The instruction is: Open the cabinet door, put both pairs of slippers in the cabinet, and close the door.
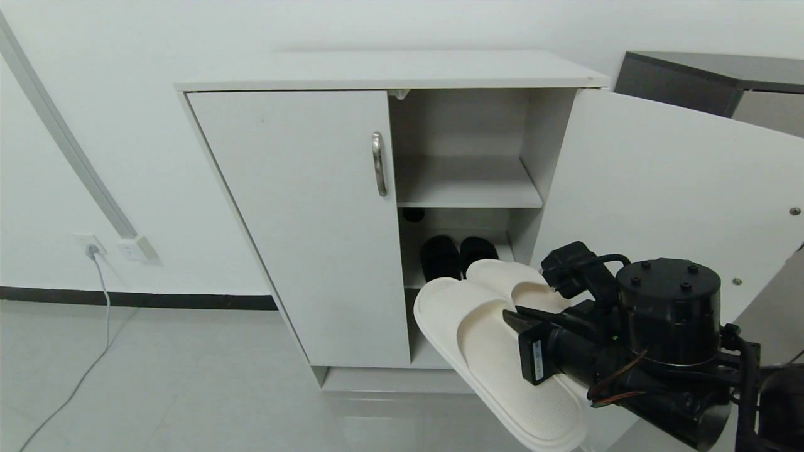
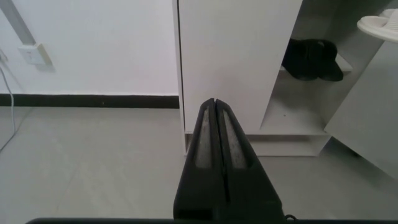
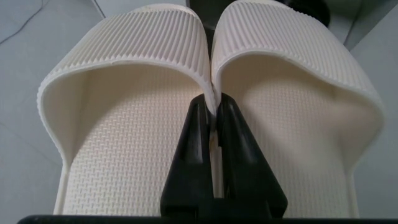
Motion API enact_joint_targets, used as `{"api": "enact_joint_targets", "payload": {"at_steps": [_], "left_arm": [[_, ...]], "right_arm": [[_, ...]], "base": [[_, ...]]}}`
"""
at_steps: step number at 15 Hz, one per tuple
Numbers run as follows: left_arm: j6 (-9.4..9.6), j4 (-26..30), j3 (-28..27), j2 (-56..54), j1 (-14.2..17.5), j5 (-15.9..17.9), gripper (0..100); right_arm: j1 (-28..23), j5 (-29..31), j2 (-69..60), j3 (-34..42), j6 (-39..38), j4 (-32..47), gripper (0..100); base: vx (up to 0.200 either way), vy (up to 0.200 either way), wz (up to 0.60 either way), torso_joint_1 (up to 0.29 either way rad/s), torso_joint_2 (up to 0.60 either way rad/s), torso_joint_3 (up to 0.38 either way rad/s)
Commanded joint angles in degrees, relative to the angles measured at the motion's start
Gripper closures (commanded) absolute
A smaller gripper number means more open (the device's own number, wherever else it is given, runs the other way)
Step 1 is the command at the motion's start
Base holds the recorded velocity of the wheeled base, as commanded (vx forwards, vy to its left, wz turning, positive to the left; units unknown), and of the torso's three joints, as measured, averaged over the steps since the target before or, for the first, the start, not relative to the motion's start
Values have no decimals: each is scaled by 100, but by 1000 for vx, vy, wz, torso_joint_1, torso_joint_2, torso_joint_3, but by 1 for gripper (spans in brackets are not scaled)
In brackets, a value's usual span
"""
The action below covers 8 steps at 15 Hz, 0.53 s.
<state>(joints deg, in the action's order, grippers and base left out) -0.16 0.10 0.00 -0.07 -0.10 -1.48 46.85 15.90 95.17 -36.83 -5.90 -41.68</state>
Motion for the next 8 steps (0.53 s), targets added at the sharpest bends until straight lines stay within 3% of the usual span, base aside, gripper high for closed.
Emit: {"api": "enact_joint_targets", "payload": {"at_steps": [1,4,8], "left_arm": [[-2,-1,0,7,1,-2,100],[-2,-1,0,7,1,-2,100],[-2,-1,0,7,1,-11,100]], "right_arm": [[0,1,45,9,1,-7,100],[0,1,54,9,1,-24,100],[44,63,265,44,36,-481,100]], "base": [[0,0,0,-41,437,398],[0,0,0,-12,300,290],[0,0,0,-2,36,33]]}}
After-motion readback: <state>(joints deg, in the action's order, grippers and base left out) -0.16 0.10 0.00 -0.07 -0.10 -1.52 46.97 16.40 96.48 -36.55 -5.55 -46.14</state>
